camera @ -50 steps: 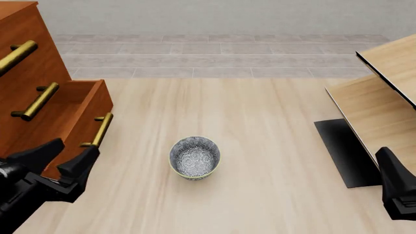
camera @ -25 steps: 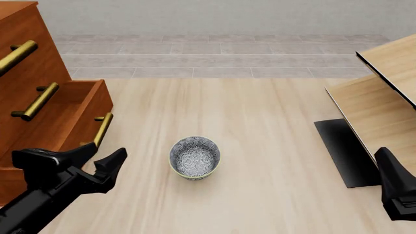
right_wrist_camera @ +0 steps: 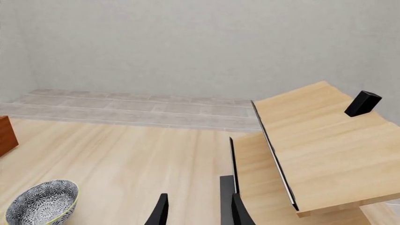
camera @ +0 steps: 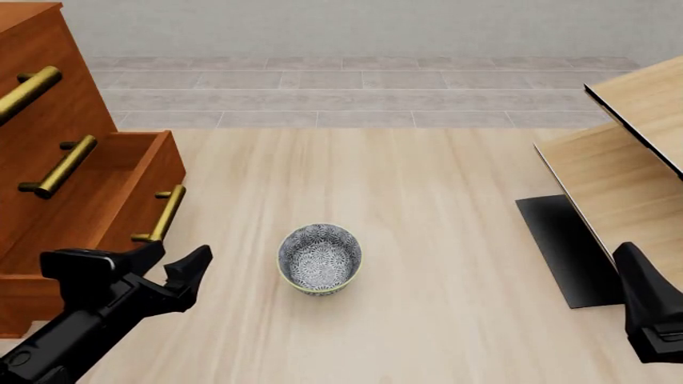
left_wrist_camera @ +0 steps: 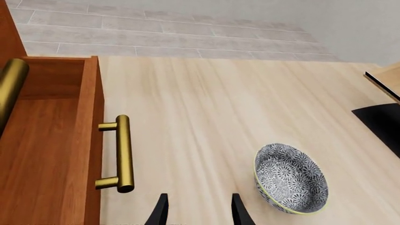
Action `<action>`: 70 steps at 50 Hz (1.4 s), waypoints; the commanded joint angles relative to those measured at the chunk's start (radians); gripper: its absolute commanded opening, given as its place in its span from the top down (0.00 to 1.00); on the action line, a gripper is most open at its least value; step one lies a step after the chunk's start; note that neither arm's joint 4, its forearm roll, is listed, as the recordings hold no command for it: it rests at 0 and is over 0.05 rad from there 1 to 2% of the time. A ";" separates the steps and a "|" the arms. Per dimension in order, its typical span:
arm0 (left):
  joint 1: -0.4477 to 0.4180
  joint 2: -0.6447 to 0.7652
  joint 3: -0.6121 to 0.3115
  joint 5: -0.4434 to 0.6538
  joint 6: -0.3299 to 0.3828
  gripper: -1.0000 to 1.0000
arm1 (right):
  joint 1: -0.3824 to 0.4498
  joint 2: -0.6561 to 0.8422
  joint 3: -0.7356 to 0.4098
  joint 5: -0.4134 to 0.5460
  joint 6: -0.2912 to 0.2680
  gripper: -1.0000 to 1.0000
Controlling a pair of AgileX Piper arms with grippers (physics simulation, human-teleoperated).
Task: Close the bottom drawer of the cabinet.
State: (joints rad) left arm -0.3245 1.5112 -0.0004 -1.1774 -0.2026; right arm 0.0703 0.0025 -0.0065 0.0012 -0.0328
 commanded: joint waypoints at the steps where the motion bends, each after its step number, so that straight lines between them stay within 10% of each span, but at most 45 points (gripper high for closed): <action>1: 0.009 0.053 0.000 -0.042 -0.013 0.00 | 0.003 0.000 0.002 -0.003 -0.002 0.00; 70: 0.244 0.136 -0.051 -0.042 0.009 0.00 | 0.008 -0.002 -0.002 -0.007 -0.014 0.00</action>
State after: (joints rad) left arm -0.1300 1.6240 -0.0412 -1.2200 -0.2022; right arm 0.0773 0.0006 -0.0090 -0.0041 -0.0438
